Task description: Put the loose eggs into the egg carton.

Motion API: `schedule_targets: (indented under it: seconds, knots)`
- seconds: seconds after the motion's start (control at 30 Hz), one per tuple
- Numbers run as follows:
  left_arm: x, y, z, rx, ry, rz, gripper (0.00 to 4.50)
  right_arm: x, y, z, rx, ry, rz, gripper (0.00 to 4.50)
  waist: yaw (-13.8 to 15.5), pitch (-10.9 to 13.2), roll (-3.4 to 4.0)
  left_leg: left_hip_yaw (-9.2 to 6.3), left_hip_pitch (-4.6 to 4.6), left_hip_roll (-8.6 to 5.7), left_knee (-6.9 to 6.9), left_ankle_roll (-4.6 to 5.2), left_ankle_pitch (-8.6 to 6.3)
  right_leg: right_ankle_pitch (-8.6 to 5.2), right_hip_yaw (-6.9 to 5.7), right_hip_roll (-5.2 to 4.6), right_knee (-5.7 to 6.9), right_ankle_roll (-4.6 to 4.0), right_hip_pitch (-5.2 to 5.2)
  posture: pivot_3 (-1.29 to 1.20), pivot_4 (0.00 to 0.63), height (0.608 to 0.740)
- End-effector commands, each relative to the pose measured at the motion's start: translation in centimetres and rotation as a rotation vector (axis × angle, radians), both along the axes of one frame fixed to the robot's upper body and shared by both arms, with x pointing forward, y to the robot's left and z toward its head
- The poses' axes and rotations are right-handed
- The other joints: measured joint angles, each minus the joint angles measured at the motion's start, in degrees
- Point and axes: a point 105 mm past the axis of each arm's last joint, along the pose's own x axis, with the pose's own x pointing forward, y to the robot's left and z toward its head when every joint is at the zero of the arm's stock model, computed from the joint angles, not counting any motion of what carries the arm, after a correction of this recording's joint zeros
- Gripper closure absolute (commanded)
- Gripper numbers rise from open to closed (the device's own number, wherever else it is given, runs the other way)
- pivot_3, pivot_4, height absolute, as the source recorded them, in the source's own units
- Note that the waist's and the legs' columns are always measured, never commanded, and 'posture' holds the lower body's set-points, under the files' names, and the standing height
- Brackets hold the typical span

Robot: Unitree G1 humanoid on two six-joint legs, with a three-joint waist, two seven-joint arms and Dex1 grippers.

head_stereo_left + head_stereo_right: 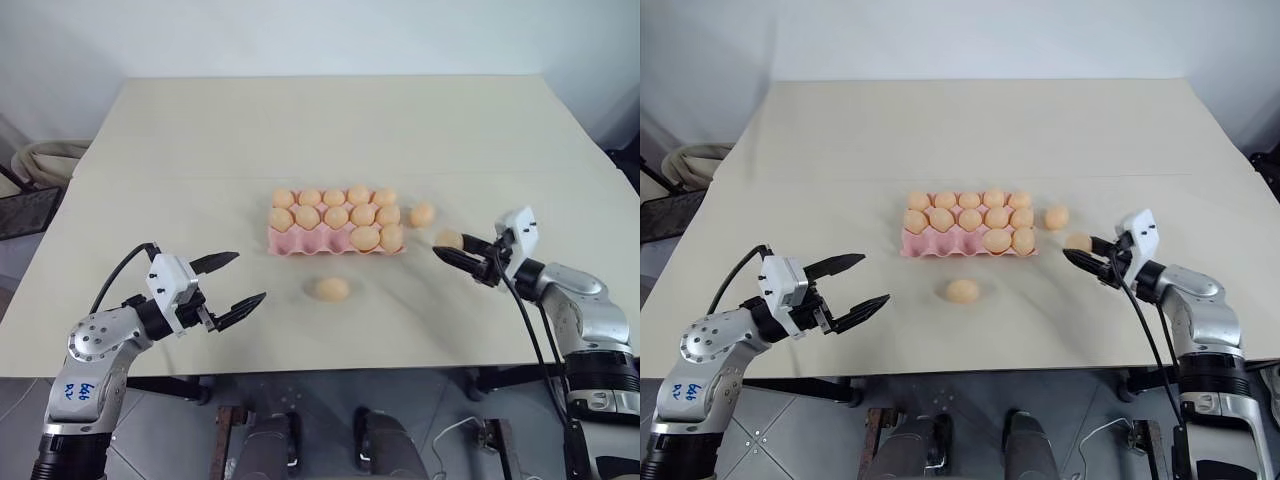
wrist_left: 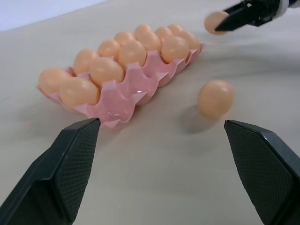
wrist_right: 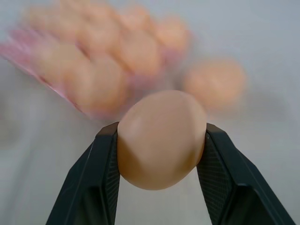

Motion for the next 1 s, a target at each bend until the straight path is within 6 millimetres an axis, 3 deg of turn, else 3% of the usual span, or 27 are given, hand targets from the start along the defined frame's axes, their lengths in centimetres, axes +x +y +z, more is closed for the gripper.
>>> schedule_targets:
  seconds: [0.03,0.23,0.5,0.63,0.87,1.0]
  knots:
    - [-0.3,0.4,0.7,-0.006,-0.031,0.005,0.00,-0.3,4.2,2.7,-0.036,-0.080,0.117,2.52,-0.4,0.0,0.00,0.00,0.00,0.00,0.00,-0.01,0.00,0.00,0.00,-0.01,0.01,0.00,-0.01,0.00,0.150,0.740]
    - [-0.1,0.3,0.6,-0.009,-0.031,0.010,0.00,0.7,9.5,3.5,-0.095,-0.085,0.154,2.52,-0.5,0.0,0.00,-0.02,-0.02,-0.01,-0.03,-0.02,0.00,0.01,0.00,-0.03,-0.02,-0.02,-0.05,0.00,0.150,0.740]
    - [-0.2,0.3,0.5,-0.016,-0.033,0.021,0.00,2.1,12.6,3.1,-0.132,-0.079,0.130,2.52,-0.6,0.0,0.00,0.03,-0.09,-0.01,-0.04,-0.05,-0.10,0.01,-0.49,-0.17,-0.03,-0.03,-0.11,0.00,0.150,0.740]
    - [0.0,0.2,0.6,-0.021,-0.037,0.022,0.00,1.8,14.2,2.9,-0.118,-0.063,0.165,2.52,-0.6,0.0,0.00,0.02,-0.08,0.00,-0.05,-0.06,-0.11,0.01,-0.57,-0.17,0.01,-0.03,-0.12,0.00,0.150,0.740]
    - [0.2,0.0,0.8,-0.023,-0.044,0.014,0.00,1.1,15.0,2.8,-0.116,-0.060,0.198,0.14,-0.7,0.0,0.00,0.04,-0.08,0.00,-0.03,-0.06,-0.11,0.01,-0.63,-0.18,0.22,-0.03,-0.12,0.00,0.150,0.740]
    - [0.2,-0.1,0.7,-0.024,-0.038,0.003,0.00,0.3,12.8,4.3,-0.087,-0.107,0.192,0.05,-0.5,0.0,0.00,0.04,-0.08,0.00,-0.03,-0.06,-0.11,0.01,-0.64,-0.18,0.25,-0.03,-0.13,0.00,0.150,0.740]
